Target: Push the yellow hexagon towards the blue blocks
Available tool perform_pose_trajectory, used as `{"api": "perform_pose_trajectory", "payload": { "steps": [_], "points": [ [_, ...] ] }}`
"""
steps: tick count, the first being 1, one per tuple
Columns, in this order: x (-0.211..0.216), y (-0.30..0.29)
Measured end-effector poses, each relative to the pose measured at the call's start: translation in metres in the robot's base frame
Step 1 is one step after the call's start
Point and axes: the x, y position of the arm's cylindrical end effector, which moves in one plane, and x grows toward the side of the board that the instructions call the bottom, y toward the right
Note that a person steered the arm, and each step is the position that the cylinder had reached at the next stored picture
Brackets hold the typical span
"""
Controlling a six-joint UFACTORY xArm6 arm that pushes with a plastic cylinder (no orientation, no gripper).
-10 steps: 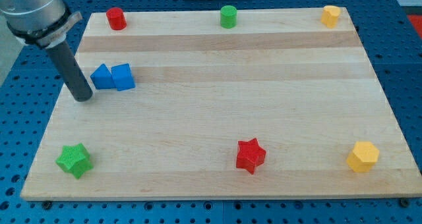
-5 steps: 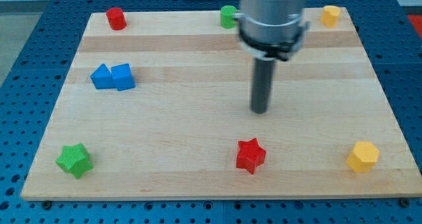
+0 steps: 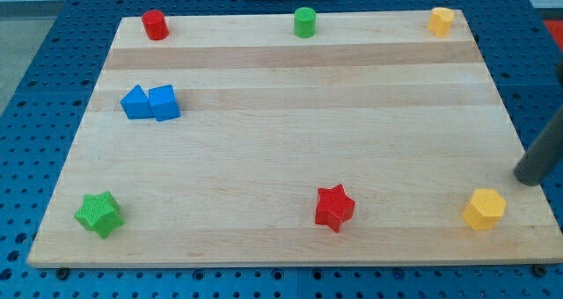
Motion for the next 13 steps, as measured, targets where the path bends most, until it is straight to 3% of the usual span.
{"api": "perform_pose_trajectory", "payload": {
  "steps": [3,7,10,13],
  "points": [
    [0.049,-0.001],
    [0.051,-0.108],
    [0.011,-0.128],
    [-0.02,-0.196]
  ]
}}
